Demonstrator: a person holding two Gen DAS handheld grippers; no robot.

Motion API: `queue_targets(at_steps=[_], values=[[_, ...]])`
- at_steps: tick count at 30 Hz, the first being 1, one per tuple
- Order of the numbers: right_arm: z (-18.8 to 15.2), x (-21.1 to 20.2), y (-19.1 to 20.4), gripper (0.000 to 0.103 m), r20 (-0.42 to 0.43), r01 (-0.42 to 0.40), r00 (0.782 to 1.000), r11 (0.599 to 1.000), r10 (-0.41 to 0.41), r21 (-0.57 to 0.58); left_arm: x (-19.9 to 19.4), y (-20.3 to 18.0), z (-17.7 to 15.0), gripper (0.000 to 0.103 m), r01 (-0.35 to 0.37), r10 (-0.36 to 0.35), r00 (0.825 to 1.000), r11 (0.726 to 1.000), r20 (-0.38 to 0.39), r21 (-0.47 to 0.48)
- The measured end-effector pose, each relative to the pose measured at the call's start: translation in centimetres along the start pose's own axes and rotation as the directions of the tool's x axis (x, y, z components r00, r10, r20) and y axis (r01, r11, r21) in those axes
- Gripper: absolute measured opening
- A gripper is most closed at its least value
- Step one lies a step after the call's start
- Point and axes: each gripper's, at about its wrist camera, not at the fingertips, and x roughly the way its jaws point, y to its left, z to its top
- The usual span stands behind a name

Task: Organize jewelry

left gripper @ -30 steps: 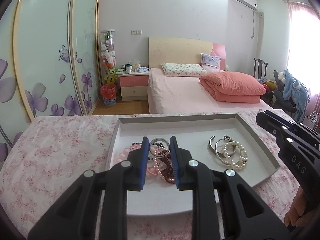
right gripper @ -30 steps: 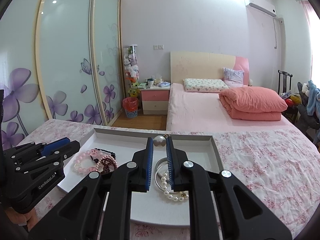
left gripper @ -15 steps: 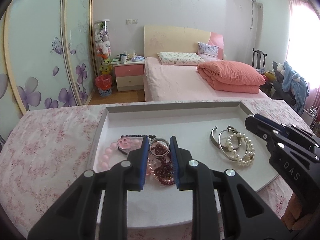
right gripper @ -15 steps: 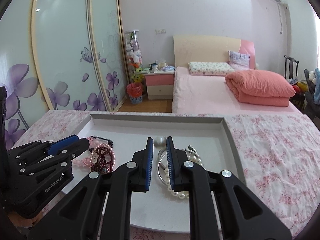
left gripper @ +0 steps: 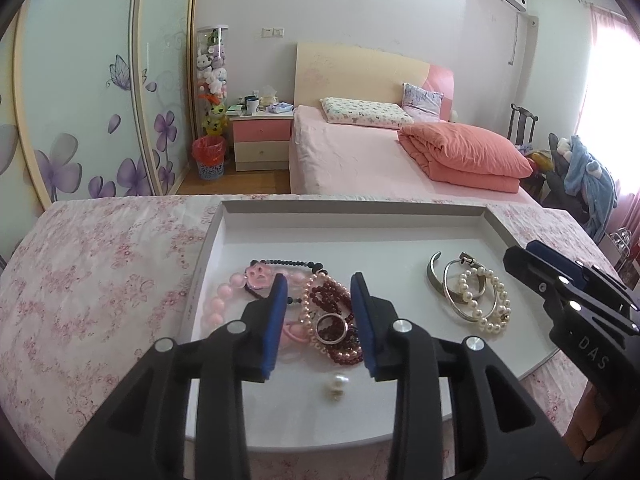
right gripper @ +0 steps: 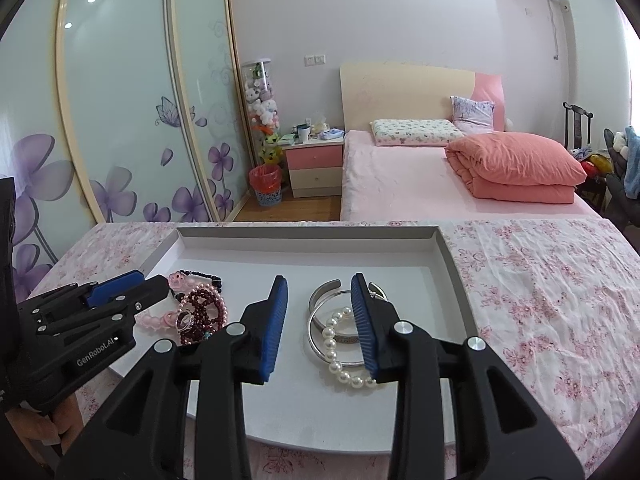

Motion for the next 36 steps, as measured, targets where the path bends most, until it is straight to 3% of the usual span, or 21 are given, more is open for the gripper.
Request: queue_targets(at_steps=[10, 23, 36], values=[[0.0, -1.7, 0.2, 0.038, 0.019, 0.008, 1.0, 1.0, -0.008, -0.003, -2.2, 1.3, 0.1, 0.037, 0.034, -0.033, 0.999, 0.998, 0.003, -0.049], [-0.1, -5.7, 0.5, 0.039, 0.063, 0.01, 0.998, 1.0, -0.009, -0.013, -8.2, 3.2, 0.7, 0.042, 0.063, -0.057, 0.996, 0.995, 0.074, -0.082], [-1.9, -10.8, 0.3, 0.061, 0.09, -0.002, 0.996, 1.0, 0.004, -0.017, -14.9, 5.5, -2.3, 0.063, 0.082, -0.067, 0.989, 0.989, 0.132, -0.119]])
